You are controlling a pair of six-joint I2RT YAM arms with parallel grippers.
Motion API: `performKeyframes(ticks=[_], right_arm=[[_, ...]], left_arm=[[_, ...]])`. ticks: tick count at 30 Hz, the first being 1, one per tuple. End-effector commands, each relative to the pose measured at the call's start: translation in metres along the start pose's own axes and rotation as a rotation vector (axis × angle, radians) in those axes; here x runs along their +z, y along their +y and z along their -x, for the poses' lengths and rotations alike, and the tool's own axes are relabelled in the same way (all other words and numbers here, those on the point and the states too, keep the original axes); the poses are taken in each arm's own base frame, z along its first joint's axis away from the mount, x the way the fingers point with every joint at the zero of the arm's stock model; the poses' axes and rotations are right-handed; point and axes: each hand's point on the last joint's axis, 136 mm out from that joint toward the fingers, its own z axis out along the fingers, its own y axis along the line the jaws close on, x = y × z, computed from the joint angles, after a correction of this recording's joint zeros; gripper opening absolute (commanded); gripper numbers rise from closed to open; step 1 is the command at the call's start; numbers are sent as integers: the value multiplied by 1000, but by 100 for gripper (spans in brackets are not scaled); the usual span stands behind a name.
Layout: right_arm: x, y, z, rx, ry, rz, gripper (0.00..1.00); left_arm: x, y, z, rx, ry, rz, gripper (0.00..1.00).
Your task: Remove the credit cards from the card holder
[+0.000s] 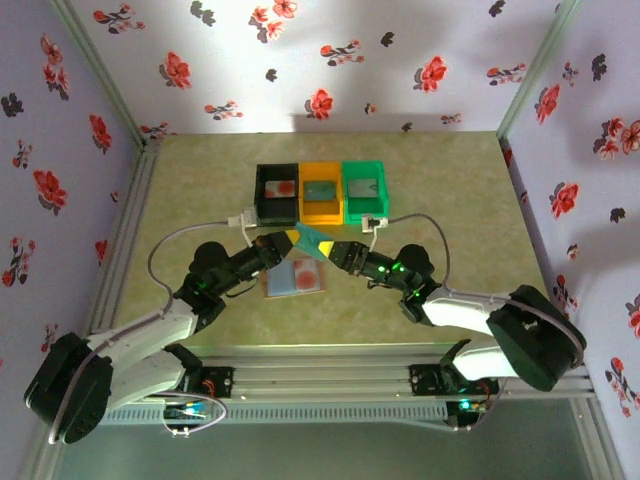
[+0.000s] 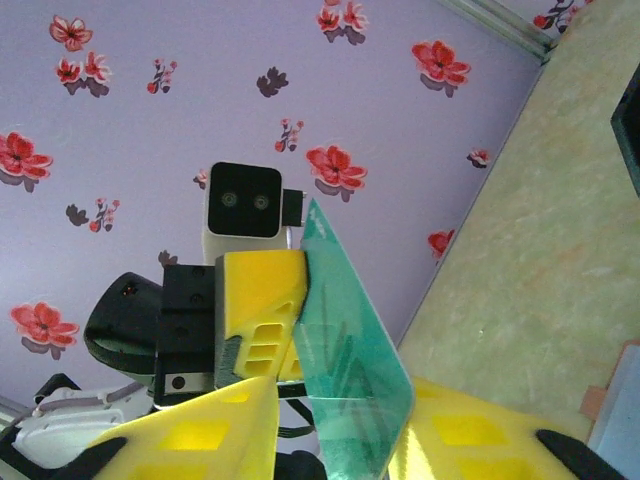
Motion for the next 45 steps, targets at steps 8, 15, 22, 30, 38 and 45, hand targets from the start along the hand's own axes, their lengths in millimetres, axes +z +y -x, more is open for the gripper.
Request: performKeyframes(ticks=[8, 15, 22, 30, 38, 45], right_arm=[[5, 25, 9, -47, -21, 92, 5], [4, 18, 7, -48, -14, 65, 0], [-5, 6, 11, -45, -16, 16, 0], [-18, 14, -7, -79, 147, 9, 0], [-33, 35, -36, -122, 323, 59, 0], [-37, 42, -43, -135, 370, 93, 0]], left_arm=[[-1, -7, 3, 3, -23, -33, 0], [-2, -11, 3, 23, -18, -38, 29], [-12, -20, 2, 94, 84, -1, 55], [-42, -19, 4, 151, 314, 120, 68], [-41, -35, -14, 159, 524, 53, 72], [-36, -39, -32, 110, 642, -36, 69]])
